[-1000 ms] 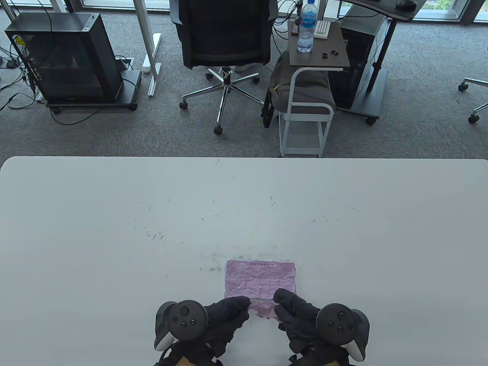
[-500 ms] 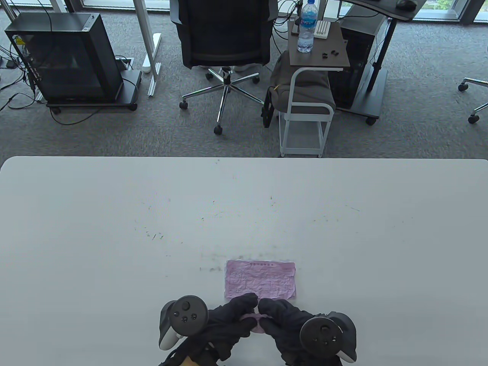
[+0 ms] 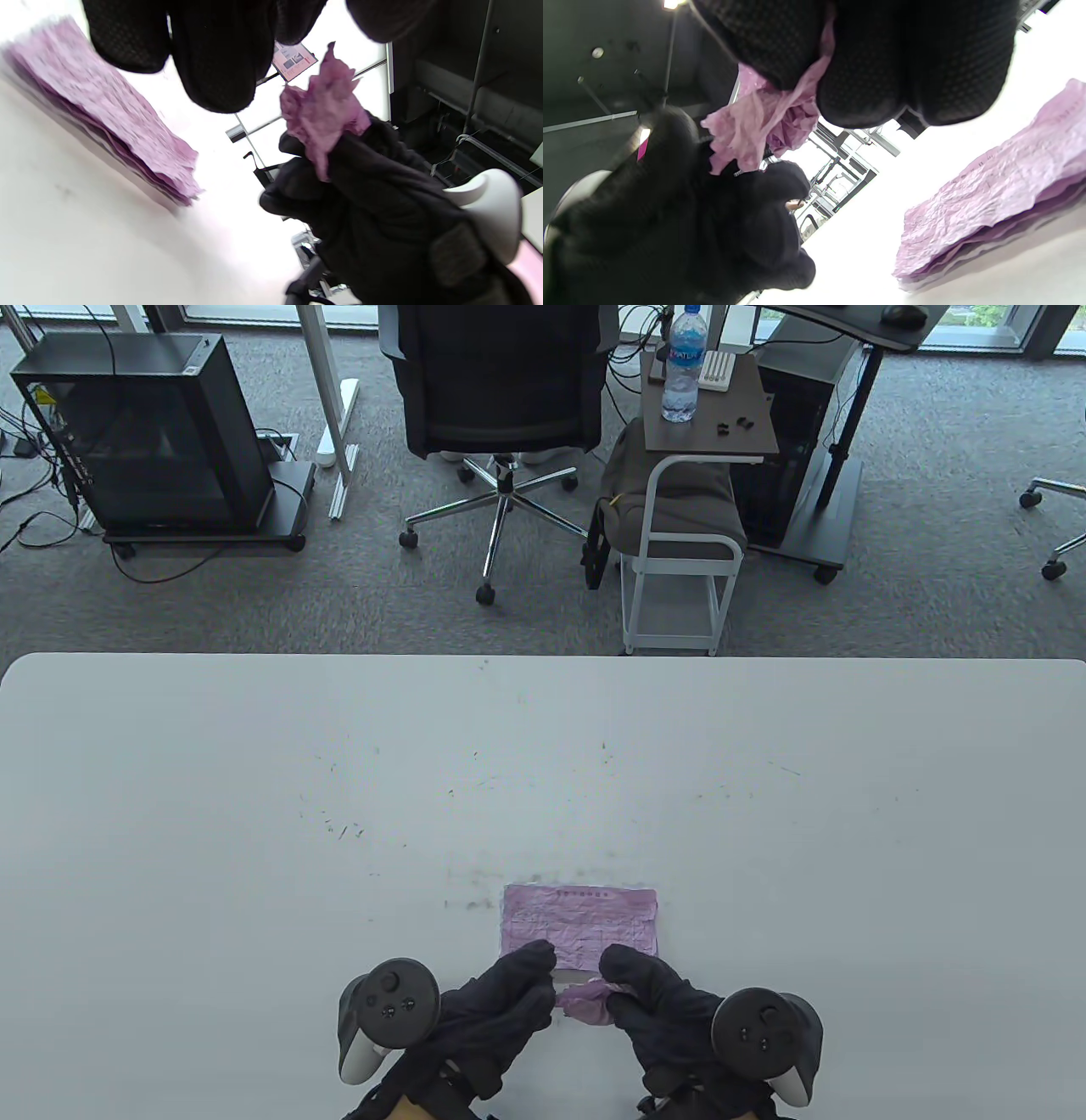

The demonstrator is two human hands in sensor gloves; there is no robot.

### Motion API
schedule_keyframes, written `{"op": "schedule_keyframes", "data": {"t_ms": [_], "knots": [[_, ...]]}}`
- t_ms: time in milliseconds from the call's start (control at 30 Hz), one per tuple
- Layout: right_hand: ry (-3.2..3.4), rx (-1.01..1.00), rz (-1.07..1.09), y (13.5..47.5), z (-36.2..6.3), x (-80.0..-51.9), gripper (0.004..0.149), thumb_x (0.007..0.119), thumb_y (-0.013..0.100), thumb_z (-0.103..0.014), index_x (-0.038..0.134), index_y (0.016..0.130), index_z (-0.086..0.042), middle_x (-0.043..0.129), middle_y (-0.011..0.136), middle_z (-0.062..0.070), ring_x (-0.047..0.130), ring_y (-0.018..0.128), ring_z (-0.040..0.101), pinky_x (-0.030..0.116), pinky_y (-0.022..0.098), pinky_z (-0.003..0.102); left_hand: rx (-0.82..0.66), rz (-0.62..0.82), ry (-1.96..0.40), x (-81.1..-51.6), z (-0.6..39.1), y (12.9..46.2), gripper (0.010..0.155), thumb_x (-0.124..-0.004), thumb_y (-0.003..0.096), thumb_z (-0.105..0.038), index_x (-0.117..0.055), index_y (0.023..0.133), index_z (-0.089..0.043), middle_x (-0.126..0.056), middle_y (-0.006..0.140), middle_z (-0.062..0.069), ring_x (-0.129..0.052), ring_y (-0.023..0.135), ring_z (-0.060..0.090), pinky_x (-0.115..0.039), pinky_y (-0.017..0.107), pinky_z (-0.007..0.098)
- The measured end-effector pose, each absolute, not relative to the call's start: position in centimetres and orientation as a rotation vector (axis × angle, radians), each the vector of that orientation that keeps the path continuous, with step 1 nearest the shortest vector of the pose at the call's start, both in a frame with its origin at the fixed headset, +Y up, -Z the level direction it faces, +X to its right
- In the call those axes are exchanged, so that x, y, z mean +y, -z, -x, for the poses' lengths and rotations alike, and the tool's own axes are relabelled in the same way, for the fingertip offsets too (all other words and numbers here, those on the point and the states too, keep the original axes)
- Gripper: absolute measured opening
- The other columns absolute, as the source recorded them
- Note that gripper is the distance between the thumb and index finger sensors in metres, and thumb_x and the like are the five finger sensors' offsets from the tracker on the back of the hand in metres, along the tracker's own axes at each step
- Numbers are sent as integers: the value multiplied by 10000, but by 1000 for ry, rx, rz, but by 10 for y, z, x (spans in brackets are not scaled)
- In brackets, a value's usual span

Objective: Flatten crumpled invoices and stack

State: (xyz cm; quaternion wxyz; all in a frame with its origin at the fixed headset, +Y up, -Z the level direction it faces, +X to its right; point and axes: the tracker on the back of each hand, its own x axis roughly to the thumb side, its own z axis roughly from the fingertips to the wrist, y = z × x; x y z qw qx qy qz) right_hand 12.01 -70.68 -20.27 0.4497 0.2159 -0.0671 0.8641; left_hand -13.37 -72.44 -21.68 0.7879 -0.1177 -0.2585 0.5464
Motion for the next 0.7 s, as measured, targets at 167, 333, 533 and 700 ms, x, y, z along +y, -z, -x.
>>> {"op": "schedule_keyframes", "data": {"t_ms": [167, 333, 533, 700], "knots": [[-2185, -152, -659, 197, -106, -703, 500, 855, 454, -208, 648, 902, -128, 841, 763, 165, 937, 498, 239, 886, 407, 476, -597, 305, -1067, -725, 120, 214, 661, -775, 558, -441, -580, 1083, -89, -716, 968, 231, -967, 678, 333, -777, 552, 563], [-2162, -86, -645, 199, -107, -705, 512, 846, 461, -177, 640, 924, -109, 838, 793, 189, 947, 518, 257, 890, 413, 482, -569, 226, -1034, -720, 123, 214, 434, -764, 580, -294, -744, 972, -107, -775, 931, 203, -983, 672, 336, -785, 545, 572], [-2304, -22, -593, 205, -114, -709, 455, 823, 481, -194, 689, 905, -101, 879, 742, 189, 957, 459, 247, 893, 367, 475, -511, 125, -998, -716, 133, 216, 421, -742, 595, -314, -745, 976, -135, -704, 991, 216, -909, 780, 411, -732, 584, 608], [-2138, -92, -472, 207, -128, -710, 470, 708, 540, -323, 636, 944, -94, 830, 817, 240, 950, 532, 295, 880, 393, 493, -506, 104, -1062, -715, 137, 215, 421, -754, 587, -312, -776, 974, -150, -614, 1047, 221, -805, 866, 460, -687, 607, 630]]}}
